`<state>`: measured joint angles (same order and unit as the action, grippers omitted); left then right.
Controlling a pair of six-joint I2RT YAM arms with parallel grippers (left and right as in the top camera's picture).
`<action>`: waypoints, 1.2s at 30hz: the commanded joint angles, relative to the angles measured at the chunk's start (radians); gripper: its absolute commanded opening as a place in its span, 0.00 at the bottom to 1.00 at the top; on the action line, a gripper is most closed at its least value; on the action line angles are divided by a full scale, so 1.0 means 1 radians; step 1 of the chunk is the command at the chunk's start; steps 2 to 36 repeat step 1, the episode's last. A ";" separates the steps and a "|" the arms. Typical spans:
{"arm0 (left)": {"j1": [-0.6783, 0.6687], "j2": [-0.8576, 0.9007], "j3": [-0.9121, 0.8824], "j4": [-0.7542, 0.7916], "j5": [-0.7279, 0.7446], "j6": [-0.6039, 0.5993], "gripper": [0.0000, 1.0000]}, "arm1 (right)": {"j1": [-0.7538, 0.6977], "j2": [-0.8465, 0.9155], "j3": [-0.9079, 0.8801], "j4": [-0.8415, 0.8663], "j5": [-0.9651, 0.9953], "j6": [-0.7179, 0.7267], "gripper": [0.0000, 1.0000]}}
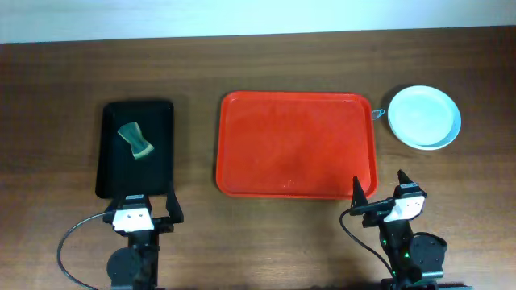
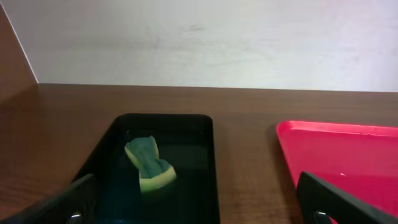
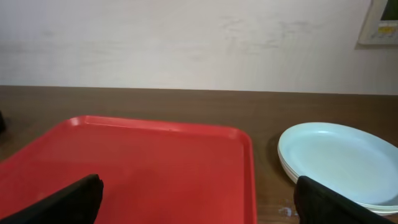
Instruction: Clean dirty plates on tray and stack at the side
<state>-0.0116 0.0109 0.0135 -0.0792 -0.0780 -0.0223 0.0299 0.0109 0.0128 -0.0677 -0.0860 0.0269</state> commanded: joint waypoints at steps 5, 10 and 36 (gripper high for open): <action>0.006 -0.006 -0.004 -0.001 0.007 0.015 0.99 | 0.007 -0.007 -0.007 -0.004 0.009 0.007 0.98; 0.006 -0.006 -0.004 -0.001 0.007 0.015 0.99 | 0.007 -0.007 -0.007 -0.004 0.009 0.007 0.98; 0.006 -0.006 -0.004 -0.001 0.007 0.015 0.99 | 0.007 -0.007 -0.007 -0.004 0.009 0.007 0.98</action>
